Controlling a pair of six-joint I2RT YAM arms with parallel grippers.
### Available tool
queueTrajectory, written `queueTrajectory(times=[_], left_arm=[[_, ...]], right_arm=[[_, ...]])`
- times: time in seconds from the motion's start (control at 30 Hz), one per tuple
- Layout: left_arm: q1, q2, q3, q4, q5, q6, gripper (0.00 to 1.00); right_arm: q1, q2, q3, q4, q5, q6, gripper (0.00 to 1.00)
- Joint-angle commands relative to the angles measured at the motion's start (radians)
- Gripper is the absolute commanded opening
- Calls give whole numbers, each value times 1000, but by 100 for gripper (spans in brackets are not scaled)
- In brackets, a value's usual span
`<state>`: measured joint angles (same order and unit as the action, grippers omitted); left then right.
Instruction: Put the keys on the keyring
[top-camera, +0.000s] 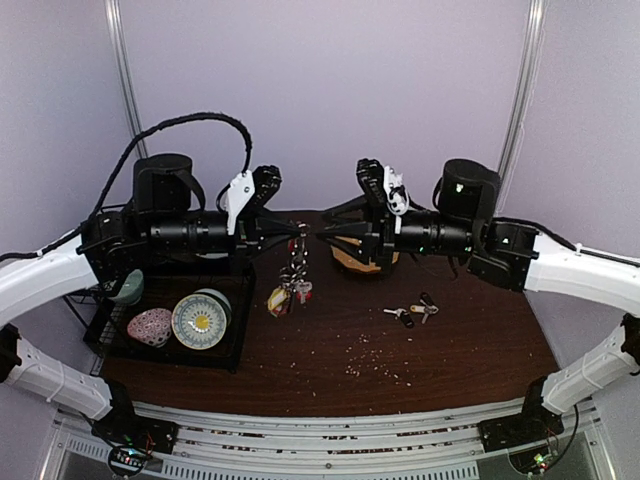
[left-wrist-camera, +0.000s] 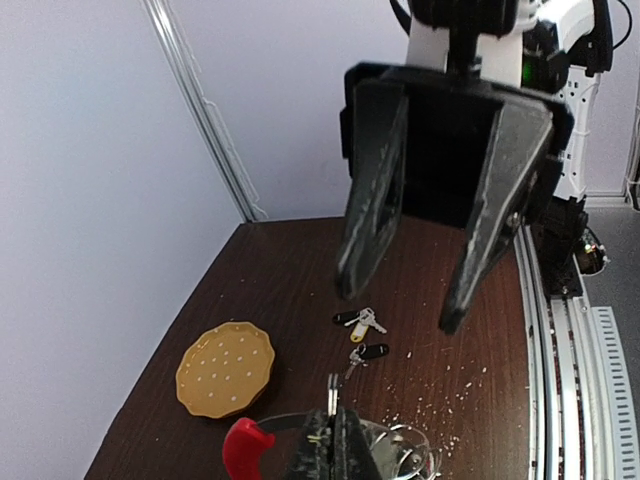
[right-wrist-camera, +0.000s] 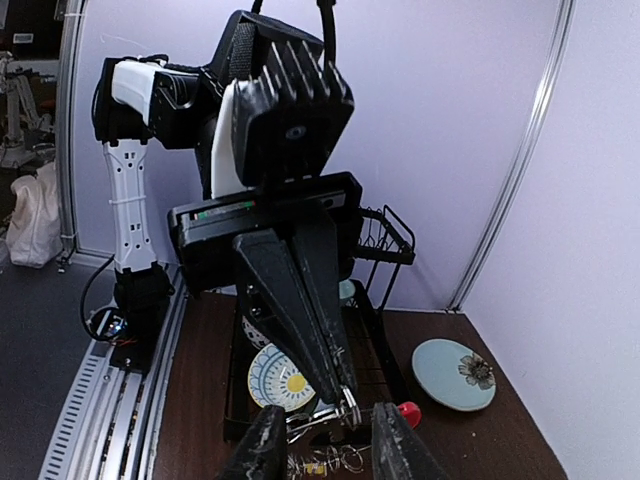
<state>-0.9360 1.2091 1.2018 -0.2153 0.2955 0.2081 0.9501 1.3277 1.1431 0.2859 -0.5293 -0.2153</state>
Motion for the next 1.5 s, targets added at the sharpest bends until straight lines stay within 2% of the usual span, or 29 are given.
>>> queueTrajectory(times=[0.0,0.17,0.33,0.47,0.57,0.9,0.97,1.03,1.2,1.23,1.27,1.33,1.47], left_arm=[[1,-18,62,-84,-83,73,0],[-10,-11,100,-135,-104,98,0],[-12,-6,100,-134,-101,113,0],[-12,-2,96,-133,-90,118,0],[-14,2,98,-134,-78,118,0],[-17,9,102,-142,-71,134,0],[-20,10,102,-145,-64,136,0],[-22,10,97,-148,-61,139,0],[-23,4,73,-123,-58,101,0],[-21,-4,57,-108,-73,81,5],[-15,-16,35,-85,-81,61,16],[24,-51,-22,-43,-30,15,29],[72,-104,-134,35,20,-18,30]], right_arm=[[-8,60,208,-453,-7,-265,30],[-7,158,397,-615,21,-352,22],[-7,221,477,-672,-15,-377,23],[-8,245,480,-655,-6,-372,20],[-7,253,476,-628,-11,-354,14],[-7,275,495,-618,-9,-356,14],[-8,274,492,-608,-14,-351,10],[-7,276,494,-606,-25,-348,1],[-8,257,466,-564,-19,-285,0],[-8,242,432,-529,-19,-257,0],[-8,223,399,-488,-26,-230,0],[-8,185,324,-389,-57,-164,0],[-8,115,166,-154,-113,-30,0]])
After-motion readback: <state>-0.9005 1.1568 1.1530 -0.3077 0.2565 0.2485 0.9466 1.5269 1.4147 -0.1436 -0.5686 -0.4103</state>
